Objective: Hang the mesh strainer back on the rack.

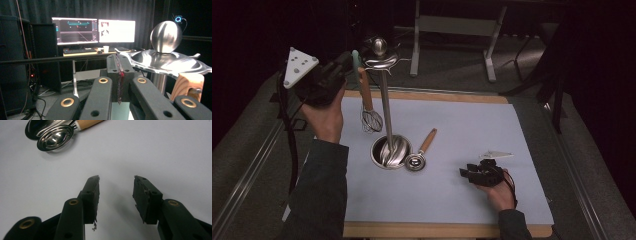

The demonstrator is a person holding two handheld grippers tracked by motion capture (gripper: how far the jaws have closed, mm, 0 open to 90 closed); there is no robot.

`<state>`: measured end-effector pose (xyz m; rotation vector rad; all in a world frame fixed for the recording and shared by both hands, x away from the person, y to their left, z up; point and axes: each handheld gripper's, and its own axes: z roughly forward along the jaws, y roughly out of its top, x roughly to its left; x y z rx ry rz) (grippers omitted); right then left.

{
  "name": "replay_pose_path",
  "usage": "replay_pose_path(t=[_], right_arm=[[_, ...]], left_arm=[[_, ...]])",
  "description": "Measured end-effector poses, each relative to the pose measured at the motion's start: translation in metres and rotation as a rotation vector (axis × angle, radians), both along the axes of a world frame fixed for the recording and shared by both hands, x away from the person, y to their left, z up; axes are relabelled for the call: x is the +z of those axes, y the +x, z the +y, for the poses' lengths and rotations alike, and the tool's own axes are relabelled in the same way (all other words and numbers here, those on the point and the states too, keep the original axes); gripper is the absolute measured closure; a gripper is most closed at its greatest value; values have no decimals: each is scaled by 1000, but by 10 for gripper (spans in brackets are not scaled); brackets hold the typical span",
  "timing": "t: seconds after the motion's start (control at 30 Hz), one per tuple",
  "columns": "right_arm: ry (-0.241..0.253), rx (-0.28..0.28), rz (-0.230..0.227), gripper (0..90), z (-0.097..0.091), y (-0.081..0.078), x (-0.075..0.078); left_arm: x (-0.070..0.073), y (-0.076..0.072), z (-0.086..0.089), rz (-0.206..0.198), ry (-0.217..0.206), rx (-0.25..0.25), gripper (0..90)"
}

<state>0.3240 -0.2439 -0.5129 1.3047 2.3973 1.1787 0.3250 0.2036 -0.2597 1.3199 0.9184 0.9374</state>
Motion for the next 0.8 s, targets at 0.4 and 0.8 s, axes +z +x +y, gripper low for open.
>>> replay_pose_path(t=[0.4,0.8], right_arm=[[3,1,0,557,0,0,0],[6,-2,4,556,-1,0,-1]], left_arm=[[1,6,-2,13,0,11,897],[1,6,-1,16,2,8,895]])
